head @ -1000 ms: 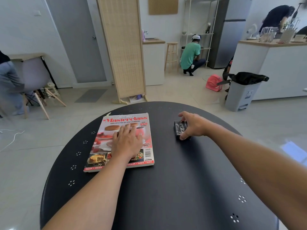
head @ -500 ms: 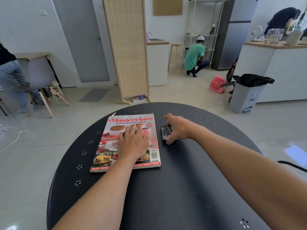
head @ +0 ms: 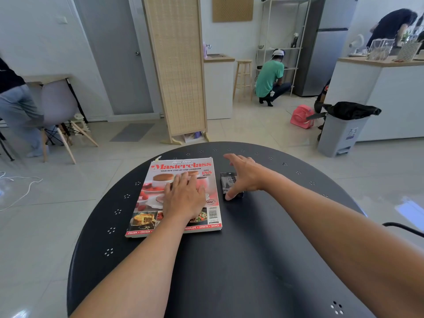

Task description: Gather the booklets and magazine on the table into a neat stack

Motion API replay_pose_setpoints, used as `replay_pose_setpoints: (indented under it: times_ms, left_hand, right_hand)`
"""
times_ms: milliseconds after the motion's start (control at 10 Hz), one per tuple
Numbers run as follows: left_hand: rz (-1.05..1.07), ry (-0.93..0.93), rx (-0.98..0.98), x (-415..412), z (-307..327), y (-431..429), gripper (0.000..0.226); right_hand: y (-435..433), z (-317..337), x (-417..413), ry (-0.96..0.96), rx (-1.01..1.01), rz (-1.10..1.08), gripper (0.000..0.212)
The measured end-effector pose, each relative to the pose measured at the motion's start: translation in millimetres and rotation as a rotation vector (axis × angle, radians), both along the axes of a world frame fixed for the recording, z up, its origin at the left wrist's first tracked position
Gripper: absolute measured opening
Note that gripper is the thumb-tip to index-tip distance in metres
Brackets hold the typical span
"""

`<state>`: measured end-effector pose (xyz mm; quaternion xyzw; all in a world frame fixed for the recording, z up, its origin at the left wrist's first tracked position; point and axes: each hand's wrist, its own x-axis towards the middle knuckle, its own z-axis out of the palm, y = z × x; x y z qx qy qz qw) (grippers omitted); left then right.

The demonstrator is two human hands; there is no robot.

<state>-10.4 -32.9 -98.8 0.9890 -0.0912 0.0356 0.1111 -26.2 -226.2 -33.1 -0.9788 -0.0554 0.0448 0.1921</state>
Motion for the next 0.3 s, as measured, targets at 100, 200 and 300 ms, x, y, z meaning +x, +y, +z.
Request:
replay_pose_setpoints:
  times_ms: [100,200,300]
  left_hand:
    - [-0.012,0.061,0.003,4.4,1.7,1.6,0.064]
    - [0.000,0.131,-0.043,2.4,14.5,0.9,0.071]
    - [0.063,0.058,-0.146,-10.5,26.3,10.7,0.071]
  right_hand:
    - [-6.4,15.3,-5.3,-0.058,0.100,0.001,0.129]
    - [-9.3,43.7,-25.2,-0.144,0.234,0.003,0.120]
    - [-14.7,73.2,-46.5,-0.291,0.401,0.023,0.102]
